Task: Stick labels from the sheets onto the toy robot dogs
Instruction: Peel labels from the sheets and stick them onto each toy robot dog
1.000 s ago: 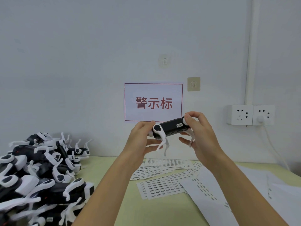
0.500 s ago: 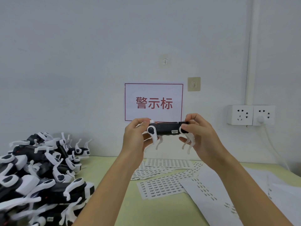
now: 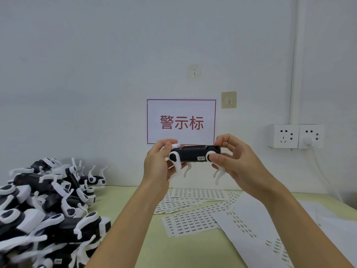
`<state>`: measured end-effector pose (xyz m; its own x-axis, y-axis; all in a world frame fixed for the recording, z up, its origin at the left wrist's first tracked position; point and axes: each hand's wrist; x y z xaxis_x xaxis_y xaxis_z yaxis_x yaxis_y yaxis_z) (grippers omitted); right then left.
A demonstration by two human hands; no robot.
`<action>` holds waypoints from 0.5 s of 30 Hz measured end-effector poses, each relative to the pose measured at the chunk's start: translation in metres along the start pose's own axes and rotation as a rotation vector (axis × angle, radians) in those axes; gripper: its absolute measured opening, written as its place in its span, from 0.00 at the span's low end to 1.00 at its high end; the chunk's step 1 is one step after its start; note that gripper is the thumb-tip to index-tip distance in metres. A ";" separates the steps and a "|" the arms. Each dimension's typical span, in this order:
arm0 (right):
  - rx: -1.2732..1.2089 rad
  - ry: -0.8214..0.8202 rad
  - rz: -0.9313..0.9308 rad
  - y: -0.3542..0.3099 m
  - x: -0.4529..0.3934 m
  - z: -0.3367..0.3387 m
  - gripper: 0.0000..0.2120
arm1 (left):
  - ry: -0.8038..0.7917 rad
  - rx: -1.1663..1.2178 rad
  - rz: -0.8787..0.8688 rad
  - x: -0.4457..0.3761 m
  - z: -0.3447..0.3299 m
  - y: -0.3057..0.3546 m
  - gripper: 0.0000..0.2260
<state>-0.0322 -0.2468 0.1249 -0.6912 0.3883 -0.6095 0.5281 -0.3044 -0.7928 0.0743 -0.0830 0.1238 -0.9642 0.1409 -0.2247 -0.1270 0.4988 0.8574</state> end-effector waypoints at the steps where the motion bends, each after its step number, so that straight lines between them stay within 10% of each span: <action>1: 0.007 -0.010 0.006 -0.001 0.000 0.000 0.17 | 0.003 0.007 0.006 0.000 0.000 0.000 0.11; 15: 0.063 0.136 -0.130 -0.001 -0.005 0.000 0.12 | -0.089 -0.136 -0.049 0.003 -0.003 0.000 0.08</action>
<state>-0.0290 -0.2484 0.1288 -0.6763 0.5403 -0.5008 0.4042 -0.2962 -0.8654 0.0712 -0.0851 0.1246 -0.9322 0.1977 -0.3030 -0.2095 0.3879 0.8976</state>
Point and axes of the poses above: each hand's wrist, its own x-axis away from the middle knuckle, its own z-axis out of the back of the hand, y = z × x, and after that the axes turned 12 degrees about y, right-handed
